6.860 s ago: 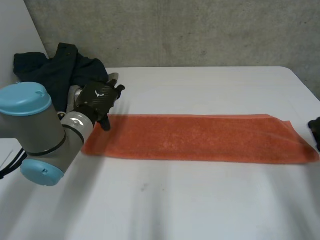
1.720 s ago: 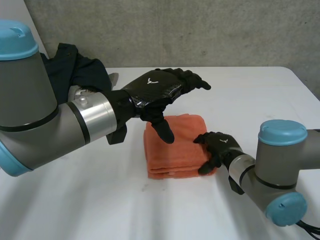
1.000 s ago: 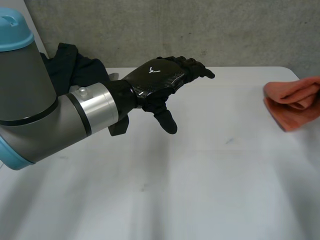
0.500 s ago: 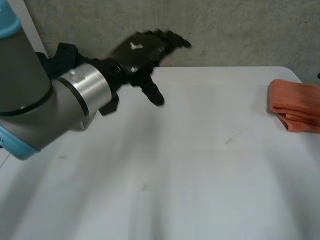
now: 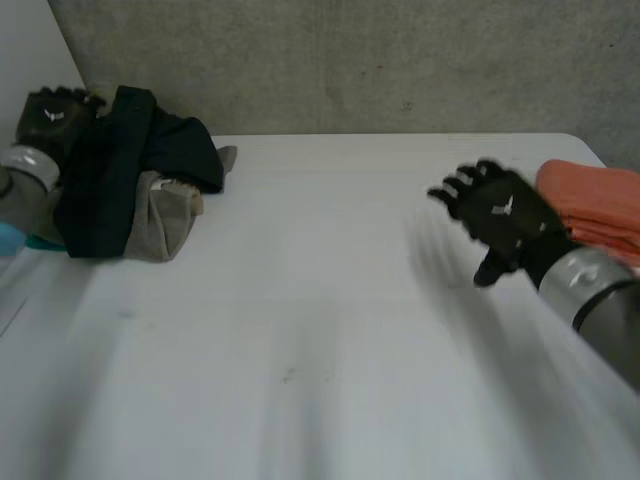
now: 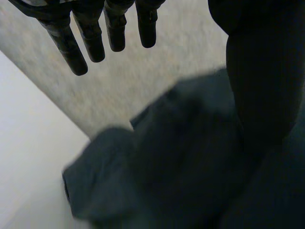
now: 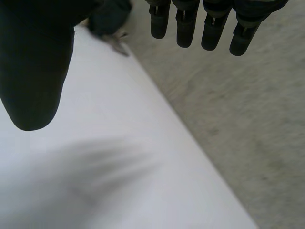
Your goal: Fold the laundry.
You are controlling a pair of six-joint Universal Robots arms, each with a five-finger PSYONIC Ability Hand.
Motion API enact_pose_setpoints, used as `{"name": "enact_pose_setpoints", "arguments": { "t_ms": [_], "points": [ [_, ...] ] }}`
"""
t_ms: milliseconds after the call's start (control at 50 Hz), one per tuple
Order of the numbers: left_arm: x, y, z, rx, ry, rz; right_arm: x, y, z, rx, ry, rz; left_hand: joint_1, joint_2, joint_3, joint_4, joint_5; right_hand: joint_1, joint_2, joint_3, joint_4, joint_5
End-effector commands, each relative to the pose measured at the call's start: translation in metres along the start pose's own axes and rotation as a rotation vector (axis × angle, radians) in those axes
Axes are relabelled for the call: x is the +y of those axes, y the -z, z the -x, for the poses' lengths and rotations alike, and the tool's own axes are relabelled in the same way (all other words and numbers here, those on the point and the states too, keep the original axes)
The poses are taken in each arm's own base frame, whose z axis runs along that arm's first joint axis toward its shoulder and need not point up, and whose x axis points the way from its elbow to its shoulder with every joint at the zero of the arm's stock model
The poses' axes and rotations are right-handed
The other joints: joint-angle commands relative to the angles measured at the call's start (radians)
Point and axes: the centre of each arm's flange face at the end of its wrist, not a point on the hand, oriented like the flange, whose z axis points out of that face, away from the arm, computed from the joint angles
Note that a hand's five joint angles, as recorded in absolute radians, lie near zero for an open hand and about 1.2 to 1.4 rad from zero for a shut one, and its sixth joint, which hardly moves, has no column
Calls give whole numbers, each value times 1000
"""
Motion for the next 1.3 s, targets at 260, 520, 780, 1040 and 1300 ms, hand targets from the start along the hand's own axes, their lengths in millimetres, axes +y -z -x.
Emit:
{"name": "enact_pose_setpoints", "arguments": {
  "t_ms": [260,520,780,1040,1300],
  "points": [
    [-132,14,-6,-96,34,-276,15,7,4,28,-18,57,1167,1171,1173,1176,1167,-50,-36,-34,-32,-41],
    [-263,178,-113,357,493,-415,6,12,-12,136,-4,64,1167,1171,1173,1176,1167,-50,-36,-34,-32,-41],
    [-160,259,-269,725,381,-3,13,13,-36,229,-112,93,-55,-51,-49,-45,-54,-50,-36,-34,-32,-41],
    [-164,289,-197,545,246,56,8,19,-27,190,-126,119,-1,3,5,8,-1,-50,-36,-34,-32,-41],
    [-92,324,-219,629,199,312,6,24,-14,151,-135,135,69,73,75,79,70,-50,-36,-34,-32,-41]
  ]
}}
